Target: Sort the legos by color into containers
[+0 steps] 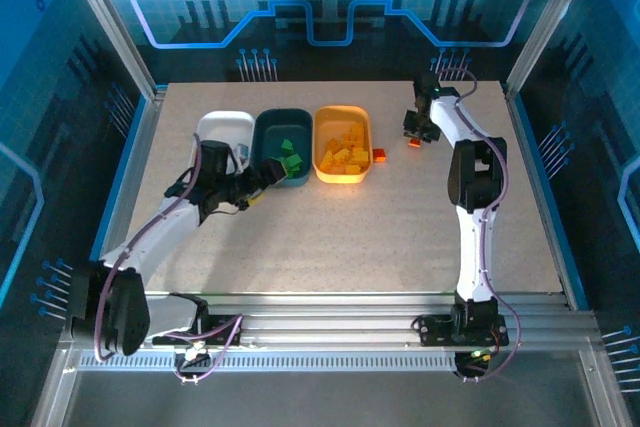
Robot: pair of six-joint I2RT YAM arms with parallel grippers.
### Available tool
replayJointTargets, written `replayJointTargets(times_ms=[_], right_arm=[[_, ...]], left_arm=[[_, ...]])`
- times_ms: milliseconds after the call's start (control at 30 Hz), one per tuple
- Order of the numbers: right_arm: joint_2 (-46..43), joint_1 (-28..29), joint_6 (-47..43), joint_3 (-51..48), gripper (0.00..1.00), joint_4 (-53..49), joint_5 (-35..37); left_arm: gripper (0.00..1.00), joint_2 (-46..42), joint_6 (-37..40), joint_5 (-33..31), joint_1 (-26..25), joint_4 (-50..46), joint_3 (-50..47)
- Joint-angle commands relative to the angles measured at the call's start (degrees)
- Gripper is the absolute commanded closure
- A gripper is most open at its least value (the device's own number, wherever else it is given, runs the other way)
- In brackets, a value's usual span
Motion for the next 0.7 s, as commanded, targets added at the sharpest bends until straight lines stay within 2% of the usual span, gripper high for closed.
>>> replayJointTargets(times_ms=[0,133,300,433,533,667], right_arm=[[-10.9,5.7,-0.9,-3.3,0.74,4.3,1.9],[-16.1,15.0,-0.4,-8.9,0.73,9.8,-0.8],[-11.4,28.4,-0.9,-5.8,0.73,15.9,-6.3],[-2.9,35.5,-1.8,5.1,0.73,17.0,-10.2],[4.7,40.1,-4.8,15.9,0.74,15.4,-12.5],[13.9,43.1,-5.1,30.6,0.73,10.1,-12.6]], left_arm=[[0.01,-4.4,-0.6,-2.2,6.8,-4.6,-1.1],[0.01,-7.6,-7.1,-2.1,15.9,-3.3,-4.9],[0.01,-10.9,-10.7,-2.1,20.7,-3.1,-9.2],[0.01,-15.1,-12.7,-1.2,25.1,-3.2,-12.8],[0.01,-16.7,-11.2,1.4,27.3,-4.5,-13.4],[0.01,-17.3,-9.2,3.2,28.2,-6.6,-13.8]])
